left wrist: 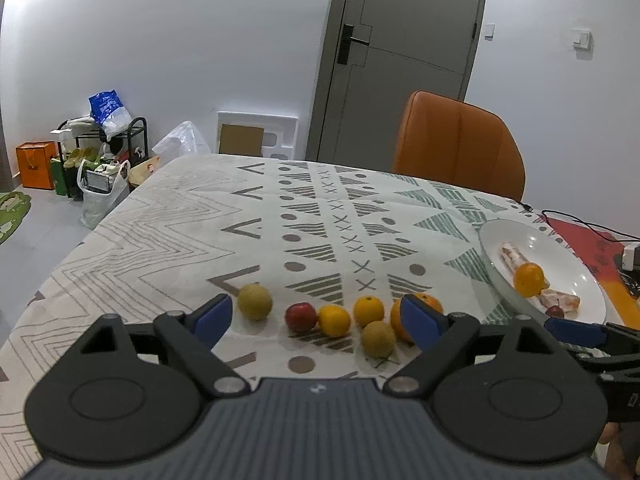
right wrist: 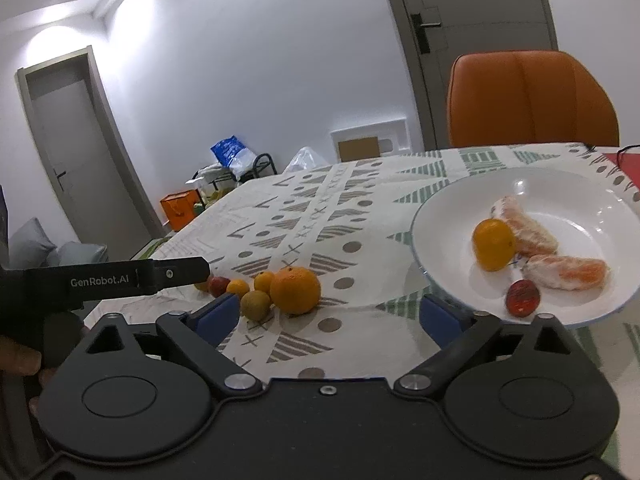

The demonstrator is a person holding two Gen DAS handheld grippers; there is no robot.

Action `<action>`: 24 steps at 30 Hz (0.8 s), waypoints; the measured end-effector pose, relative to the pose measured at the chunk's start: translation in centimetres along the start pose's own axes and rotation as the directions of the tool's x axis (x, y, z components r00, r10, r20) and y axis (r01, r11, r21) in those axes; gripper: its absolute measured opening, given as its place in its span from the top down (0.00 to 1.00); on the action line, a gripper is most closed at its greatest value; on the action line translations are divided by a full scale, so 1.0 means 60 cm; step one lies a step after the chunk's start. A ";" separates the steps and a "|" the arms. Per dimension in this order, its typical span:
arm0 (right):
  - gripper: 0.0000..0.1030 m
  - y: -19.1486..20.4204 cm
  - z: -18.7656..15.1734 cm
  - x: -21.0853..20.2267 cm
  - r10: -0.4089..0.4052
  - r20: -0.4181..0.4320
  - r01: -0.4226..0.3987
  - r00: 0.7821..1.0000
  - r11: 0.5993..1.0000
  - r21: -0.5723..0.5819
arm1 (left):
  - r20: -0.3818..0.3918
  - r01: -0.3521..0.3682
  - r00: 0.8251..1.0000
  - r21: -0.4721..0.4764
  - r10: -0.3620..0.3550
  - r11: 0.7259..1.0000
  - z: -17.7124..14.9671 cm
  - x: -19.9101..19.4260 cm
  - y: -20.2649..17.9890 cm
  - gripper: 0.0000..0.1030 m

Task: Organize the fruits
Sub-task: 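Move both tools back toward the remaining fruits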

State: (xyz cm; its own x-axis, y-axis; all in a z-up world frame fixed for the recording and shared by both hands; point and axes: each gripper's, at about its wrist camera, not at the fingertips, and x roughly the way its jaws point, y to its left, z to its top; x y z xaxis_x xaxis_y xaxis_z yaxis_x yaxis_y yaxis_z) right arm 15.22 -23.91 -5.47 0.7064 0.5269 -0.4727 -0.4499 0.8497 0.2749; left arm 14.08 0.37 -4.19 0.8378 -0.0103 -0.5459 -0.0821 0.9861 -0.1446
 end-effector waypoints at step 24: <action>0.34 0.020 0.007 0.072 0.027 -0.085 -0.030 0.996 0.999 -0.032 | -0.069 0.022 0.997 -0.039 -0.024 0.999 -0.011 0.055 0.032 0.63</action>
State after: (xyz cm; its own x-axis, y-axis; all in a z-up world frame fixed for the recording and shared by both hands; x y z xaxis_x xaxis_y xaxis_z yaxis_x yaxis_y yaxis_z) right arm 17.97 -20.60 -6.86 0.6448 0.5464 -0.5345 -0.4884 0.8325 0.2617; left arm 16.33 2.10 -6.78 0.8006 -0.0458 -0.5974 -0.0845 0.9785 -0.1883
